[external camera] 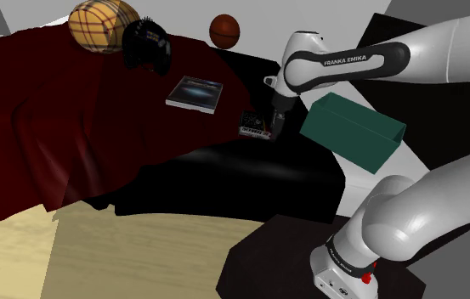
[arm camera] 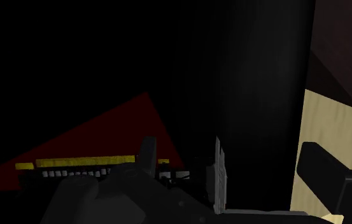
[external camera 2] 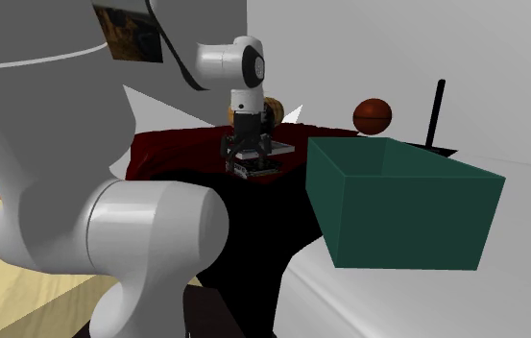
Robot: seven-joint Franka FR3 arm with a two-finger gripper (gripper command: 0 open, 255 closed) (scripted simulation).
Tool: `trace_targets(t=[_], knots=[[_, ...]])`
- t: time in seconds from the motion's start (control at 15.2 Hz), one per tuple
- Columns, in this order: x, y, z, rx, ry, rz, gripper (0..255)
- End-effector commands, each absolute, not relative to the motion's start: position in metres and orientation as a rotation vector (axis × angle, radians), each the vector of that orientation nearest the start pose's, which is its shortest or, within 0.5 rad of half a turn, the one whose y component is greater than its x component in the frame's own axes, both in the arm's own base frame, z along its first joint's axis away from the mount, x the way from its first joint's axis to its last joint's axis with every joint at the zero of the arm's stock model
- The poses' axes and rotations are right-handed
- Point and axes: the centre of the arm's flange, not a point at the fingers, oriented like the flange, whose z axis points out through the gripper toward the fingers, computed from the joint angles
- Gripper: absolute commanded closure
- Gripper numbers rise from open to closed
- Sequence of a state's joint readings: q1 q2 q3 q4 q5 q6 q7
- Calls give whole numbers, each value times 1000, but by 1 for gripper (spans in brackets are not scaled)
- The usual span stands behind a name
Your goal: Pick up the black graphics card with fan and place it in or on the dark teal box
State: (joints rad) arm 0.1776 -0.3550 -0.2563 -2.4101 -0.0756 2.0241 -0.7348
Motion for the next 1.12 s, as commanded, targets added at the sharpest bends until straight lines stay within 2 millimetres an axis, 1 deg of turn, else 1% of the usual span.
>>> trace_targets(t=[0.0, 0.13, 0.66, 0.73, 1.06], knots=[[430, -40, 425, -2913, -1079, 45, 0], [429, -39, 412, -2913, -1079, 45, 0], [429, -40, 412, -2913, -1079, 45, 0], [429, -40, 412, -2913, -1079, 45, 255], [430, -39, 411, -2913, -1079, 45, 255]])
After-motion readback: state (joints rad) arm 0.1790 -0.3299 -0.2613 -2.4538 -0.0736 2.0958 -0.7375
